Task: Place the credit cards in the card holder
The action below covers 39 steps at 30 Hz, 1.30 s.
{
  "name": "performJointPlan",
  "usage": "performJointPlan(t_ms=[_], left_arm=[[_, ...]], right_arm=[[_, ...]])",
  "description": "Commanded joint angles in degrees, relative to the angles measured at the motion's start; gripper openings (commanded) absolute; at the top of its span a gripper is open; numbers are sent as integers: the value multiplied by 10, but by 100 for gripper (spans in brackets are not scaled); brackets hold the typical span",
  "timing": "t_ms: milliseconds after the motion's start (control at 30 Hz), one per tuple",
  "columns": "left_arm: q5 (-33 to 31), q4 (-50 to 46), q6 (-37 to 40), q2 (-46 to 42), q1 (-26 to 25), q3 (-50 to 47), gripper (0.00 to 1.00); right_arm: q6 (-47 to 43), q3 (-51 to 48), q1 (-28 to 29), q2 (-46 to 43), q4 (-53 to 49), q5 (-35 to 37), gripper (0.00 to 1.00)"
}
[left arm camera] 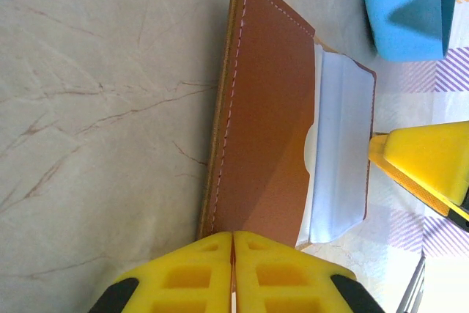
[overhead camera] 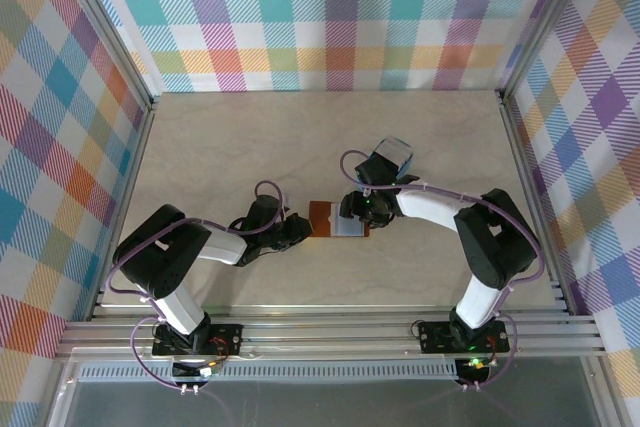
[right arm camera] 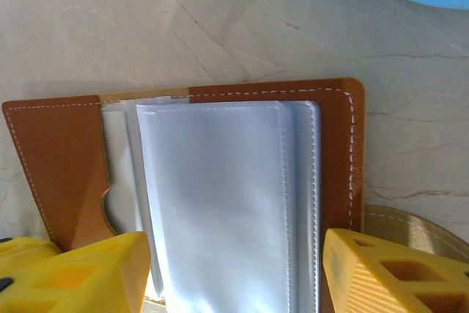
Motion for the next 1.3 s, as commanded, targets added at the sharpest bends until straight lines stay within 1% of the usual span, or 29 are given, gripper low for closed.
performJointPlan(t_ms=[0, 133, 300, 500, 600, 700, 800, 1067, 1267], left_arm=[[-11, -39, 5, 44, -8, 5, 10], [-10, -40, 5, 44, -8, 7, 10], [-10, -43, 7, 43, -8, 7, 10], [-12, -44, 7, 45, -8, 7, 10], [-12, -42, 6, 47, -7, 7, 10], [-11, -39, 6, 51, -8, 7, 10], [-9, -38, 5, 53, -8, 10, 10], [-12, -43, 8, 48, -8, 7, 10], [-12, -42, 7, 49, -8, 8, 10]], right_arm=[[-14, 12, -2, -3, -10, -7, 64], [-17, 11, -2, 9, 9, -35, 64], [-23, 9, -2, 5, 14, -36, 64], [-27, 9, 0, -35, -15, 14, 63], [-32, 8, 0, -51, -14, 15, 64], [-40, 9, 0, -39, 3, -21, 64], [-38, 12, 0, -20, 12, -40, 64], [-44, 23, 0, 8, 0, -26, 63], [-49, 24, 0, 13, -6, -19, 64]])
